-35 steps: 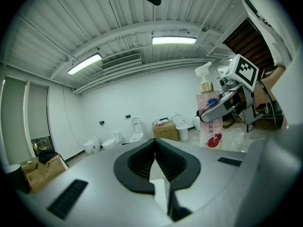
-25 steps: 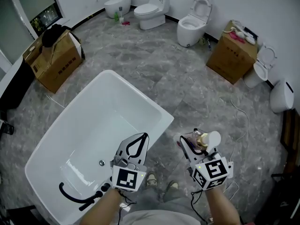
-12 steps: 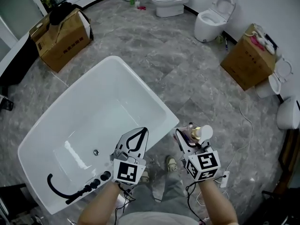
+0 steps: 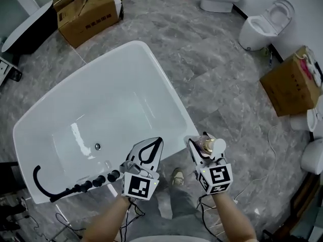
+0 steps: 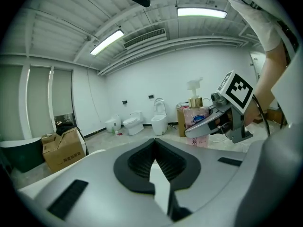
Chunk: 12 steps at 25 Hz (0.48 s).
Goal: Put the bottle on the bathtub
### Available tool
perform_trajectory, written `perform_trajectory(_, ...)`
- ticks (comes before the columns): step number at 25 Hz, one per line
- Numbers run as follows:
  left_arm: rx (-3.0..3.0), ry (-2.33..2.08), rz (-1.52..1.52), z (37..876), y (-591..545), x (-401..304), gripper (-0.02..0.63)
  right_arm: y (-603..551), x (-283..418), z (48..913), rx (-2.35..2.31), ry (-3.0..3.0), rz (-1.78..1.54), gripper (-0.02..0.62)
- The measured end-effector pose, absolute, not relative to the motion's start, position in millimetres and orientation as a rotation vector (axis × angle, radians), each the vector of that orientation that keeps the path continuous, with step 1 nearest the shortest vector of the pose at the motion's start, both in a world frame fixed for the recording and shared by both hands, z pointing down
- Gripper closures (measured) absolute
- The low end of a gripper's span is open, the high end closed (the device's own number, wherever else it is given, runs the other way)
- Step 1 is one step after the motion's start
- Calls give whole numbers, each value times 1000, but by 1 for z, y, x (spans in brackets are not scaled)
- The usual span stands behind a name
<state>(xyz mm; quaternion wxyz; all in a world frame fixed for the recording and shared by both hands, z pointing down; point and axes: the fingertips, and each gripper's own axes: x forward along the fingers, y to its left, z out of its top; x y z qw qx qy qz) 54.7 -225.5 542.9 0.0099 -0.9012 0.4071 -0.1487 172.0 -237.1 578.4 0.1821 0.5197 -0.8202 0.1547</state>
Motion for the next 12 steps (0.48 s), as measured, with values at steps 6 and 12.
perform_trajectory(6,-2787,1344,-494,594,-232,58,588,-246,170,635,1372,-2350,429,344)
perform_trajectory(12,-2795,1378,-512,638,-239,65,588,-252,173,673,1334,-2365,418,342)
